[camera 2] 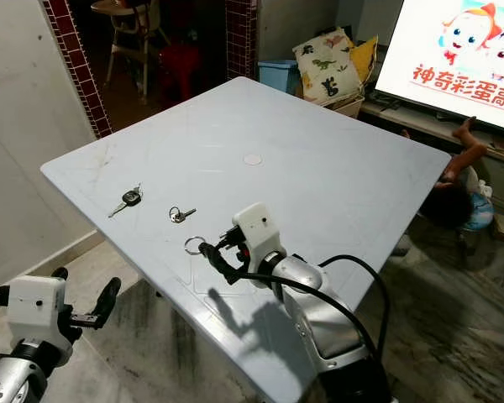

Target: Hang keys on a hook

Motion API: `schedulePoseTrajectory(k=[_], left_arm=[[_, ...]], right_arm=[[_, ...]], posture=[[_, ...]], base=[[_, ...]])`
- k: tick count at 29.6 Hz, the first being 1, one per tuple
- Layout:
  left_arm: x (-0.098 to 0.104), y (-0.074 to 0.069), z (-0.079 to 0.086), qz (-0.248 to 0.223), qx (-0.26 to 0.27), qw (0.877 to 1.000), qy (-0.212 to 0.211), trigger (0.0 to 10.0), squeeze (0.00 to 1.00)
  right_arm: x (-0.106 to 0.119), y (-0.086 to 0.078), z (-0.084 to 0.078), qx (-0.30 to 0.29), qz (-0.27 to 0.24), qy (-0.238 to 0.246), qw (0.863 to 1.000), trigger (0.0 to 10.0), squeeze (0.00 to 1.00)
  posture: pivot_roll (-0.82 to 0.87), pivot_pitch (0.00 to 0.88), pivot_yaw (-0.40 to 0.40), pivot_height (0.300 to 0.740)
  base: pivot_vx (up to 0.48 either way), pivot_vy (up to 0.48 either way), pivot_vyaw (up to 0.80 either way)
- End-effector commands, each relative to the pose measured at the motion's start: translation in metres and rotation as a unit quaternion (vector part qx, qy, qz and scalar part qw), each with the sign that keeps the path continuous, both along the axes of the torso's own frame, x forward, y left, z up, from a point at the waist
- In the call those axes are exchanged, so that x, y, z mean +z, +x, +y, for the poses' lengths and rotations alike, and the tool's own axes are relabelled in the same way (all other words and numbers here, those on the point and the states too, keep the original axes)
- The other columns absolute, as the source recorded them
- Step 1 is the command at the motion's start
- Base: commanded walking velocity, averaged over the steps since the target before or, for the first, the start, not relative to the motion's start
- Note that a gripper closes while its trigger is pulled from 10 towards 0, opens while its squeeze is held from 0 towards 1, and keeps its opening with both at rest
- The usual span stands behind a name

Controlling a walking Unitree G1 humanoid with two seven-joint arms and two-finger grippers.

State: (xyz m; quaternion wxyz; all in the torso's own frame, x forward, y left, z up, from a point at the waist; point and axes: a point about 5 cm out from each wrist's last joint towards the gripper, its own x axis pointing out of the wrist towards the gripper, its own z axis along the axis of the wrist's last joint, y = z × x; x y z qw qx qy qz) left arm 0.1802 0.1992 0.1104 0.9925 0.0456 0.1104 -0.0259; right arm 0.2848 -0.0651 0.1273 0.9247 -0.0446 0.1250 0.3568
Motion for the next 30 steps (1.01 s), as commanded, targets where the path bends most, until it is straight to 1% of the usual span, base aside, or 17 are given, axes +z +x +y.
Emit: schedulePoseTrajectory(k=[1, 2, 3, 4, 5, 6, 8, 9, 11, 14, 17, 19, 20, 21, 26, 27, 30], left_arm=[[0.002, 0.0, 0.002, -0.001, 0.0, 1.0, 0.001, 10.0, 0.0], [0.002, 0.0, 0.002, -0.001, 0.0, 1.0, 0.001, 10.0, 0.0], [0.0, 0.0, -0.001, 0.008, -0.018, 1.0, -0.007, 10.0, 0.0], [-0.001, 0.001, -0.004, 0.014, -0.043, 0.999, -0.021, 10.0, 0.0], [-0.001, 0.001, -0.005, 0.015, -0.049, 0.998, -0.025, 10.0, 0.0], [-0.003, 0.001, -0.012, 0.03, -0.088, 0.994, -0.05, 10.0, 0.0], [-0.002, 0.002, -0.016, 0.032, -0.113, 0.992, -0.054, 10.0, 0.0], [-0.003, 0.004, -0.019, 0.044, -0.137, 0.988, -0.059, 10.0, 0.0], [-0.005, 0.006, -0.021, 0.052, -0.151, 0.985, -0.061, 10.0, 0.0], [-0.007, 0.008, -0.023, 0.058, -0.16, 0.984, -0.06, 10.0, 0.0], [-0.012, 0.007, -0.026, 0.08, -0.168, 0.979, -0.082, 10.0, 0.0], [-0.014, 0.002, -0.026, 0.087, -0.16, 0.979, -0.092, 10.0, 0.0], [-0.015, 0.0, -0.026, 0.092, -0.156, 0.978, -0.104, 10.0, 0.0], [-0.018, -0.005, -0.025, 0.109, -0.148, 0.975, -0.126, 10.0, 0.0], [-0.021, -0.01, -0.025, 0.12, -0.149, 0.973, -0.132, 10.0, 0.0], [-0.022, -0.01, -0.025, 0.121, -0.147, 0.972, -0.136, 10.0, 0.0], [-0.022, -0.009, -0.025, 0.122, -0.151, 0.972, -0.134, 10.0, 0.0]], right_arm=[[-0.001, 0.001, 0.009, 0.017, 0.001, -0.007, 1.0, 10.0, 0.0], [-0.001, 0.001, 0.009, 0.017, 0.001, -0.007, 1.0, 10.0, 0.0], [-0.004, 0.001, 0.016, 0.026, 0.006, -0.011, 1.0, 10.0, 0.0], [-0.007, 0.003, 0.02, 0.024, 0.007, -0.016, 1.0, 10.0, 0.0], [-0.007, 0.004, 0.021, 0.022, 0.007, -0.017, 1.0, 10.0, 0.0], [-0.009, 0.007, 0.022, 0.014, 0.006, -0.021, 1.0, 10.0, 0.0], [-0.011, 0.012, 0.023, 0.0, 0.005, -0.027, 1.0, 10.0, 0.0], [-0.012, 0.019, 0.023, -0.014, -0.001, -0.036, 0.999, 10.0, 0.0], [-0.014, 0.023, 0.023, -0.021, -0.003, -0.044, 0.999, 10.0, 0.0], [-0.015, 0.029, 0.024, -0.026, -0.012, -0.054, 0.998, 10.0, 0.0], [-0.014, 0.038, 0.026, -0.029, -0.019, -0.057, 0.998, 10.0, 0.0], [-0.014, 0.04, 0.027, -0.024, -0.018, -0.062, 0.998, 10.0, 0.0], [-0.014, 0.041, 0.028, -0.023, -0.019, -0.062, 0.998, 10.0, 0.0], [-0.015, 0.042, 0.03, -0.014, -0.017, -0.061, 0.998, 10.0, 0.0], [-0.015, 0.043, 0.031, -0.001, -0.015, -0.061, 0.998, 10.0, 0.0], [-0.014, 0.044, 0.03, 0.001, -0.018, -0.06, 0.998, 10.0, 0.0], [-0.006, 0.048, 0.027, 0.009, -0.018, -0.025, 0.999, 10.0, 0.0]], posture=[[0.13, 0.0, -0.012, 0.74], [0.13, 0.0, -0.012, 0.74], [0.13, 0.0, -0.013, 0.74], [0.13, 0.0, -0.015, 0.74], [0.13, 0.0, -0.015, 0.74], [0.14, 0.0, -0.02, 0.74], [0.14, 0.0, -0.023, 0.74], [0.14, 0.0, -0.025, 0.74], [0.14, 0.0, -0.026, 0.74], [0.14, 0.0, -0.026, 0.74], [0.13, 0.0, -0.026, 0.74], [0.13, 0.0, -0.025, 0.74], [0.13, 0.0, -0.025, 0.74], [0.13, 0.0, -0.025, 0.74], [0.14, 0.0, -0.03, 0.74], [0.14, 0.0, -0.03, 0.74], [0.14, 0.0, -0.032, 0.74]], base=[[0.0, 0.0, 0.0], [0.0, 0.0, 0.0], [0.0, 0.0, 0.0], [0.0, 0.0, 0.0], [0.0, 0.0, 0.0], [0.0, 0.0, 0.0], [0.0, 0.0, 0.0], [0.0, 0.0, 0.0], [0.0, 0.0, 0.0], [0.0, 0.0, 0.0], [0.0, 0.0, 0.0], [0.0, 0.0, 0.0], [0.0, 0.0, 0.0], [0.0, 0.0, 0.0], [0.0, 0.0, 0.0], [0.0, 0.0, 0.0], [0.0, 0.0, 0.0]])
